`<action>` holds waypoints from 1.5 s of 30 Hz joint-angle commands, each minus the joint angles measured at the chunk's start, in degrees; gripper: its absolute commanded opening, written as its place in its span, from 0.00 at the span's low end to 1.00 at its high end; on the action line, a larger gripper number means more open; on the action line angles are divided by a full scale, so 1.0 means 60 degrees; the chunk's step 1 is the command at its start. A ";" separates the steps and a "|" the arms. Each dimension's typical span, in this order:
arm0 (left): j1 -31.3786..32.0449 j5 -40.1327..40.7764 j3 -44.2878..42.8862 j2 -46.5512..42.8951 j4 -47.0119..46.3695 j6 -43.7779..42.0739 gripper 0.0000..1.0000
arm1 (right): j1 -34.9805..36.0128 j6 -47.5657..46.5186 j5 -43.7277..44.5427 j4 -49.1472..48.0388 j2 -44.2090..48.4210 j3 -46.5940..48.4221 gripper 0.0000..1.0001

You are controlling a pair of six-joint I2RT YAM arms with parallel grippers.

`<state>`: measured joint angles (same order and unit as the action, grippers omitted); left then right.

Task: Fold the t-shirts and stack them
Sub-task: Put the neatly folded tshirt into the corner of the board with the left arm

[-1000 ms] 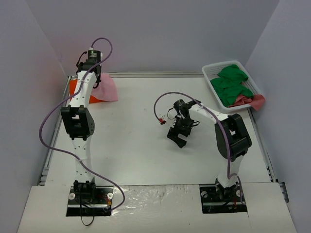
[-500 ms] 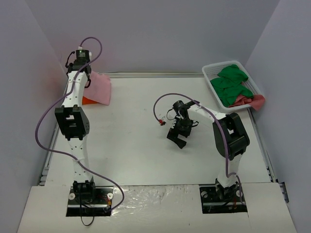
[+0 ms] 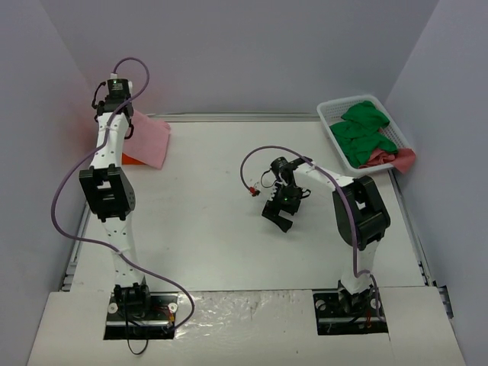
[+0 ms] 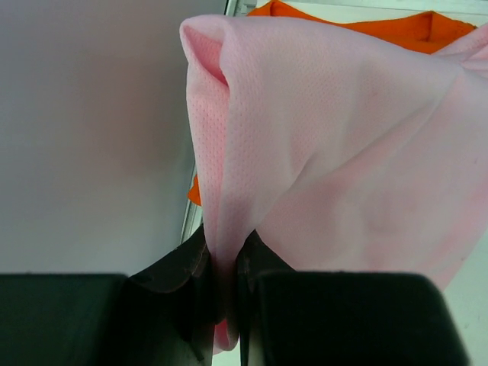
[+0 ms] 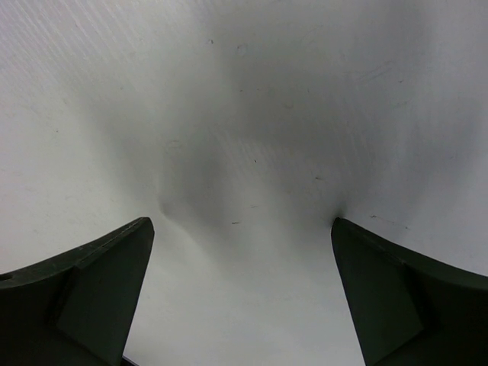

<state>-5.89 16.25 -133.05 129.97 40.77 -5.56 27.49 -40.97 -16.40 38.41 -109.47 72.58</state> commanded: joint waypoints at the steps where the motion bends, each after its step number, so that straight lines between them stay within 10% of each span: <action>1: -0.0424 0.0148 0.0216 -0.0700 -0.0569 0.0107 0.02 | 0.0004 0.0017 0.0127 0.0380 -0.0563 -0.0114 1.00; 7: -0.0805 0.0891 0.1212 -0.0539 -0.1740 -0.0345 0.02 | 0.0019 0.0046 0.0170 0.0409 -0.0827 -0.0099 1.00; 11: -0.0864 0.2386 0.1916 -0.0101 -0.2750 -0.1225 0.64 | 0.0033 0.0046 0.0141 0.0453 -0.0900 -0.0099 1.00; 16: -0.0996 0.3619 0.2984 -0.0580 -0.4376 -0.2395 0.87 | 0.0063 -0.0027 0.0097 0.0497 -0.0798 -0.0187 1.00; 22: -0.0937 0.3373 0.3923 -0.2133 -0.4208 -0.2357 0.95 | 0.0048 -0.0013 0.0083 0.0497 -0.0652 -0.0172 1.00; 33: 0.0055 -0.3977 0.7933 -0.8031 -0.2151 -0.0697 0.97 | -0.0492 0.0397 -0.0693 0.0556 0.0666 0.0852 1.00; 45: 0.2022 -0.3412 1.1087 -1.0690 -0.2900 -0.1798 0.96 | -0.1168 0.1321 0.0025 -0.0469 0.0944 0.1322 1.00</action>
<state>6.85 -5.61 -65.39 67.46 24.43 -15.16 19.88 -34.02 -17.12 34.96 -107.70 78.98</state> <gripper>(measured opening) 0.966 0.999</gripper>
